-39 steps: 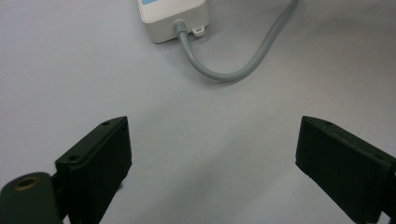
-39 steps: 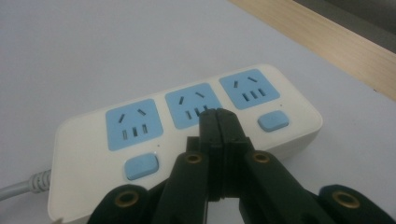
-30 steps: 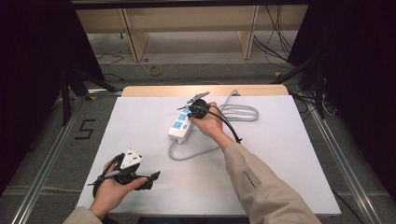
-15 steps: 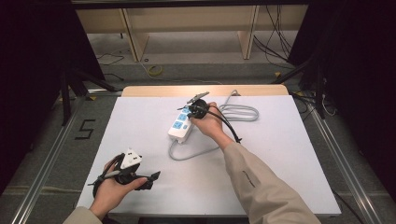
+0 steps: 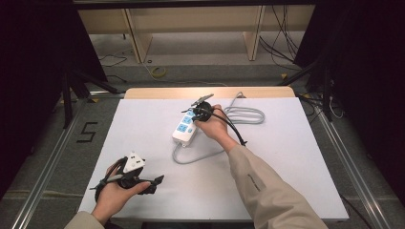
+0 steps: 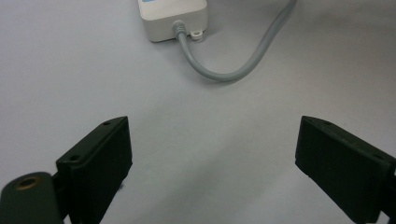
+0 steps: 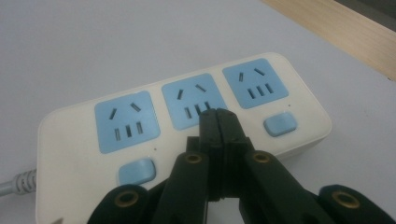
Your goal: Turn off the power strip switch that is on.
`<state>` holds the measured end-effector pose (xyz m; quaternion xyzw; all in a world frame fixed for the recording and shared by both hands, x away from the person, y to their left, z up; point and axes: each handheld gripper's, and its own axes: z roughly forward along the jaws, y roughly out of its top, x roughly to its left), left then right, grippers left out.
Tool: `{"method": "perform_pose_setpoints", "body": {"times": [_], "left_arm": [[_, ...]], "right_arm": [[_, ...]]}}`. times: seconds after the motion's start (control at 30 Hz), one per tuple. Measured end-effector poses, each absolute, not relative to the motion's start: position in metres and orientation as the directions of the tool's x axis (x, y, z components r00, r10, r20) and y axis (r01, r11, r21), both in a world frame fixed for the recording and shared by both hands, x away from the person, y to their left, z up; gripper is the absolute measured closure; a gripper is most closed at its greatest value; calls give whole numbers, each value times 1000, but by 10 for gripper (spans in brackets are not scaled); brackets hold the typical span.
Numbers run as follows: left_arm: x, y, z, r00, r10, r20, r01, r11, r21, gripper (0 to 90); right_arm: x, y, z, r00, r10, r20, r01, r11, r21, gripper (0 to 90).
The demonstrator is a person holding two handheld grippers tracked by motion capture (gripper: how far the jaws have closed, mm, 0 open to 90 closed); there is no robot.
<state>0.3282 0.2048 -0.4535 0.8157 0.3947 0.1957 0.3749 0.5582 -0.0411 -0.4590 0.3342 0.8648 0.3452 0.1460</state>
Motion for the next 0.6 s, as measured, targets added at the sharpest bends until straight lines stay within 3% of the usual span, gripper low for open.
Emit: {"method": "perform_pose_setpoints", "body": {"times": [0.6], "left_arm": [[328, 205, -454, 613, 790, 24, 497, -409, 766, 106]], "right_arm": [[561, -38, -459, -735, 678, -17, 492, 550, 675, 900]]}}
